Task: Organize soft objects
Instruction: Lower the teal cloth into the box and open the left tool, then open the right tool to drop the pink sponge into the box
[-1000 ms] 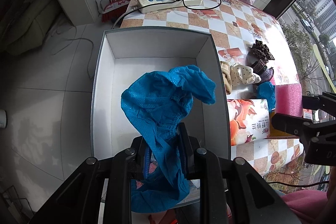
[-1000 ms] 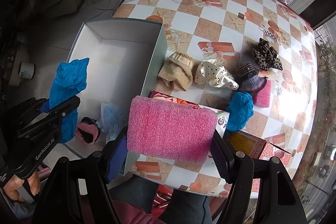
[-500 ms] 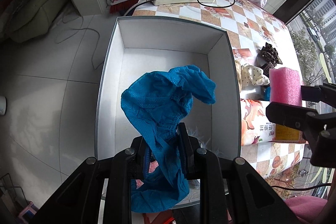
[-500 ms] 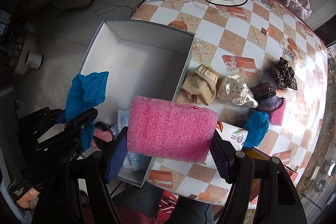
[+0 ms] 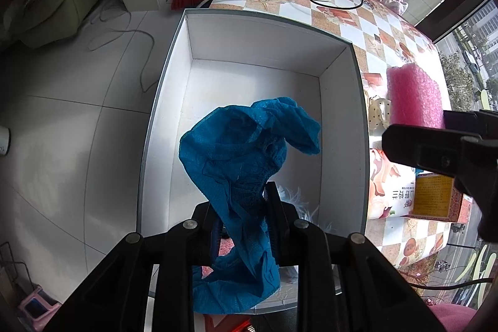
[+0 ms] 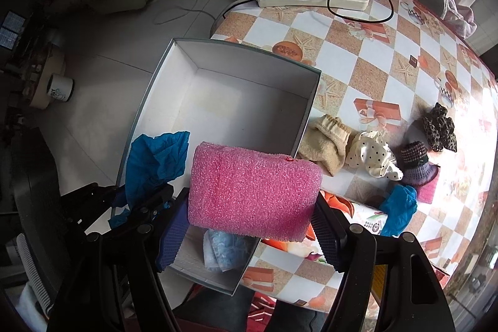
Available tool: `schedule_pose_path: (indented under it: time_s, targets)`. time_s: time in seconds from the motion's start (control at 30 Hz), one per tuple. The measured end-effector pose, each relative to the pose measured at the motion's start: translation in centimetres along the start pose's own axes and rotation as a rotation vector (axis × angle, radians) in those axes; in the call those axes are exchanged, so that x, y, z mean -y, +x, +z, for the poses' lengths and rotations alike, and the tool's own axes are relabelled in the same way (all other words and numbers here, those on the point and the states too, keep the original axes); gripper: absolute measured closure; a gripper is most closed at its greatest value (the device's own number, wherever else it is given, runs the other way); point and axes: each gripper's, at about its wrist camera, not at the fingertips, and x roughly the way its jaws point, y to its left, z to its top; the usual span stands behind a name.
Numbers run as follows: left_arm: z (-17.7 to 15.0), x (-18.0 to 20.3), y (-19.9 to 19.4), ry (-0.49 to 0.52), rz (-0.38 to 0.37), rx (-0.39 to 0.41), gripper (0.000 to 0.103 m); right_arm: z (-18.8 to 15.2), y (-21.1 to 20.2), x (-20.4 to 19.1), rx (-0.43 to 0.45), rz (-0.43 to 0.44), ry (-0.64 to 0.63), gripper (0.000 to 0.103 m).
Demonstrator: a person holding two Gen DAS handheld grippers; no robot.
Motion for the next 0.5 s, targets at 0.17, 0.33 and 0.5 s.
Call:
schedule_pose_path:
  time_s: [0.17, 0.33, 0.5]
  targets:
    - [-0.03, 0.06, -0.43, 0.000, 0.020, 0.023, 0.035, 0.66, -0.06, -0.31, 0.007, 0.033, -0.001, 0.030]
    - [-0.16, 0.00, -0.41, -0.013, 0.004, 0.020, 0.021, 0.98, -0.20, -0.38, 0.015, 0.074, 0.011, 0.028]
    - [-0.24, -0.35, -0.36, -0.051, -0.050, 0.016, 0.015, 1.03, -0.60, 0.14, 0.031, 0.104, 0.046, 0.002]
